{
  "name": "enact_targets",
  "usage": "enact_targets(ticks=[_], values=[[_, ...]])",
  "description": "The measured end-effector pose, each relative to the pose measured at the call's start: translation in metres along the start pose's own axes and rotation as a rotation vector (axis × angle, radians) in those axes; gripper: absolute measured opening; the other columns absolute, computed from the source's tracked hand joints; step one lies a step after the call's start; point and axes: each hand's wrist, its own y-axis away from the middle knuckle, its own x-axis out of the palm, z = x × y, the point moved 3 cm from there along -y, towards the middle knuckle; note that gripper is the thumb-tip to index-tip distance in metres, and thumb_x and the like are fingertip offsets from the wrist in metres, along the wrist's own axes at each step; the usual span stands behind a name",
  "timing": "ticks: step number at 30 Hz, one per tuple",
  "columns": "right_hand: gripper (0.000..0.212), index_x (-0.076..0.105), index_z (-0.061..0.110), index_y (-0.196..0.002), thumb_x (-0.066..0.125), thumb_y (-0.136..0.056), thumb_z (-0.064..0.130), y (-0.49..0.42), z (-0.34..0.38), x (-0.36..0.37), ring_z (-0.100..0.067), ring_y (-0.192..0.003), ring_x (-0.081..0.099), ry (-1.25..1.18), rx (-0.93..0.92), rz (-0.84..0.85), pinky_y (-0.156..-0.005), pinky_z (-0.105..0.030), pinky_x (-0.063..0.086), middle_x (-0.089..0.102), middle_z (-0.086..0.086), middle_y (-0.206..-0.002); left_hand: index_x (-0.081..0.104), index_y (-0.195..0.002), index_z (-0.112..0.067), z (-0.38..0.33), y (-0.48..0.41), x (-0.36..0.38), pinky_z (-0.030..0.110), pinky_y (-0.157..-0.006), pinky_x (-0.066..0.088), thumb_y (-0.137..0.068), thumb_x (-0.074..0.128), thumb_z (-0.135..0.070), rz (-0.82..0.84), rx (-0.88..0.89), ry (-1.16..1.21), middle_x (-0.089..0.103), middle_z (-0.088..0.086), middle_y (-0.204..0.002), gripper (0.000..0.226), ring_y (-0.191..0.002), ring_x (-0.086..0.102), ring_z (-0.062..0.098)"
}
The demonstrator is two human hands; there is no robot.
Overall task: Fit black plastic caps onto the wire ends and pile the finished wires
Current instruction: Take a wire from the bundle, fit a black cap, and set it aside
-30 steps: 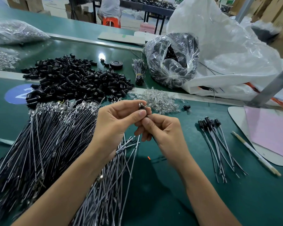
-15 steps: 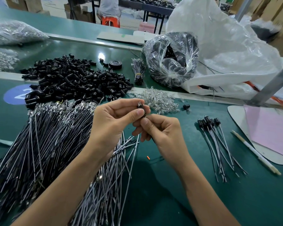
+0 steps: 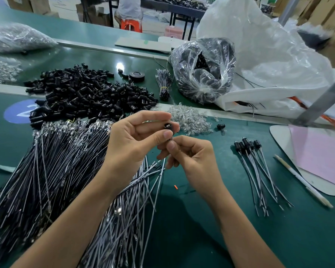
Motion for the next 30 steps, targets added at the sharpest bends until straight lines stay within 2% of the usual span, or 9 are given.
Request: enact_targets(ticks=[5,8,12,18,24,27,30], values=[[0.014,0.069,0.014,-0.083,0.058,-0.091,0.013,-0.002,-0.0003,-0.0016,-0.009,-0.051,0.06,0.069,-0.013,-0.037,-0.053,-0.024,0.044,0.072,0.001,-0.073,0.067,-0.103,-0.008,-0.0023,0.0009,0.0013,0.029,-0.076,0.059,-0.075,0.071,-0.004,0.061,0.031,-0.009,0.076,0.009,-0.097,0.029,-0.091,0.073,0.02],[0.014,0.068,0.015,-0.082,0.058,-0.091,0.014,-0.0016,0.0003,-0.0015,-0.009,-0.052,0.06,0.072,-0.022,-0.034,-0.054,-0.022,0.044,0.072,0.0,-0.073,0.066,-0.103,-0.008,-0.0027,0.0015,0.0018,0.029,-0.078,0.059,-0.074,0.07,-0.004,0.063,0.031,-0.022,0.076,0.008,-0.097,0.029,-0.09,0.073,0.019],[0.014,0.068,0.011,-0.08,0.058,-0.091,0.011,-0.0005,0.003,0.0001,-0.01,-0.051,0.059,0.005,-0.053,-0.032,-0.055,-0.015,0.046,0.07,-0.001,-0.071,0.066,-0.102,-0.007,-0.0007,0.0028,0.0041,0.027,-0.071,0.057,-0.075,0.069,-0.003,0.069,0.026,-0.04,0.077,0.005,-0.094,0.027,-0.087,0.073,0.016],[0.013,0.068,0.002,-0.087,0.057,-0.092,0.002,0.0007,0.0033,0.0009,-0.01,-0.051,0.059,-0.018,-0.052,-0.03,-0.054,-0.017,0.048,0.069,-0.007,-0.071,0.068,-0.101,-0.007,0.0011,0.0032,0.0033,0.027,-0.072,0.058,-0.077,0.069,-0.004,0.062,0.045,-0.044,0.076,0.007,-0.094,0.025,-0.086,0.073,0.017],[0.013,0.068,0.004,-0.089,0.056,-0.092,0.001,0.001,0.006,0.0022,-0.006,-0.053,0.061,-0.02,-0.071,-0.017,-0.054,-0.014,0.047,0.07,-0.005,-0.072,0.072,-0.086,-0.015,-0.0009,0.0032,0.0004,0.035,-0.06,0.055,-0.077,0.071,-0.017,0.006,0.017,0.012,0.075,0.017,-0.09,0.009,-0.072,0.071,0.028],[0.014,0.068,0.004,-0.09,0.056,-0.093,-0.001,0.0005,0.0065,0.002,-0.005,-0.054,0.061,-0.006,-0.071,-0.013,-0.055,-0.011,0.046,0.069,-0.011,-0.074,0.072,-0.086,-0.012,-0.0011,0.003,-0.0016,0.037,-0.067,0.057,-0.078,0.071,-0.014,0.0,0.038,0.006,0.075,0.016,-0.091,0.008,-0.078,0.07,0.031],[0.014,0.07,0.007,-0.091,0.056,-0.093,0.002,-0.0006,0.0057,0.0006,-0.011,-0.053,0.061,-0.003,-0.061,-0.022,-0.055,-0.011,0.045,0.071,-0.006,-0.075,0.075,-0.084,-0.014,-0.0003,0.0014,-0.0041,0.038,-0.078,0.058,-0.078,0.073,-0.01,-0.033,0.056,-0.019,0.075,0.012,-0.094,0.008,-0.086,0.071,0.029]])
